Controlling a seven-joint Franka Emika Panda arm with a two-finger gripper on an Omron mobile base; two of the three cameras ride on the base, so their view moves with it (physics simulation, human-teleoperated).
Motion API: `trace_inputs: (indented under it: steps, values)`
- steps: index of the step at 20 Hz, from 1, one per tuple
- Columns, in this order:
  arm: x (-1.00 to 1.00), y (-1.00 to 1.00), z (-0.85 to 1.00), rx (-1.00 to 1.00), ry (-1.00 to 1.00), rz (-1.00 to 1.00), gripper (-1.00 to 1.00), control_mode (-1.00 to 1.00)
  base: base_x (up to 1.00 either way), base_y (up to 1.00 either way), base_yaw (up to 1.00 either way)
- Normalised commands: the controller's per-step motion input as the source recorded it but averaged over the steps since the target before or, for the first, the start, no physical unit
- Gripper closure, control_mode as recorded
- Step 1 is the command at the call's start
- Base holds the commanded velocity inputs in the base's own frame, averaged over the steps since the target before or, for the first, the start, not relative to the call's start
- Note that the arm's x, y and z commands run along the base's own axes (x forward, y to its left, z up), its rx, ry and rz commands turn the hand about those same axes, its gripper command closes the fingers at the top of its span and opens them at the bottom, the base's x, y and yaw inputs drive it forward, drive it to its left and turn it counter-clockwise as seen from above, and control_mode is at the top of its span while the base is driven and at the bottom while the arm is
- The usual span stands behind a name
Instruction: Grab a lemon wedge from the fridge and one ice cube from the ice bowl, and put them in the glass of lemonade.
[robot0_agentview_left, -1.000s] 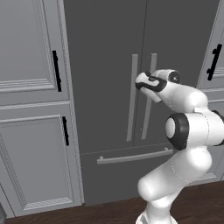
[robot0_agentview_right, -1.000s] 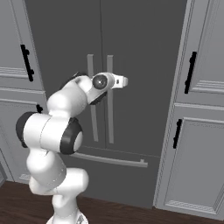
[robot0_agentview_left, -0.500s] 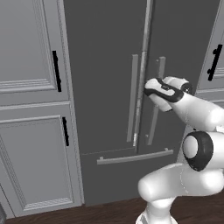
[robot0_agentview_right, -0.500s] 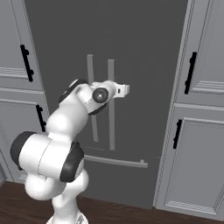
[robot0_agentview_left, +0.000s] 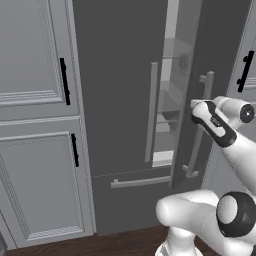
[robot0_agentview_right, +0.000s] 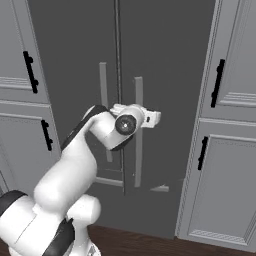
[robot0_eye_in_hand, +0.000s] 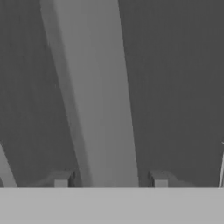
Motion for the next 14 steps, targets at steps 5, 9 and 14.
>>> trace_inputs:
  steps: [5, 9, 14]
  values:
    - [-1.00, -0.76, 0.55, 0.11, 0.13, -0.01, 1.00, -1.00, 0.00, 0.00, 0.00]
    - [-1.00, -0.74, 0.55, 0.10, 0.10, 0.00, 1.00, -1.00, 0.00, 0.00, 0.00]
    - [-0.99, -0.36, 0.58, 0.05, 0.05, 0.00, 1.00, -1.00, 0.00, 0.00, 0.00]
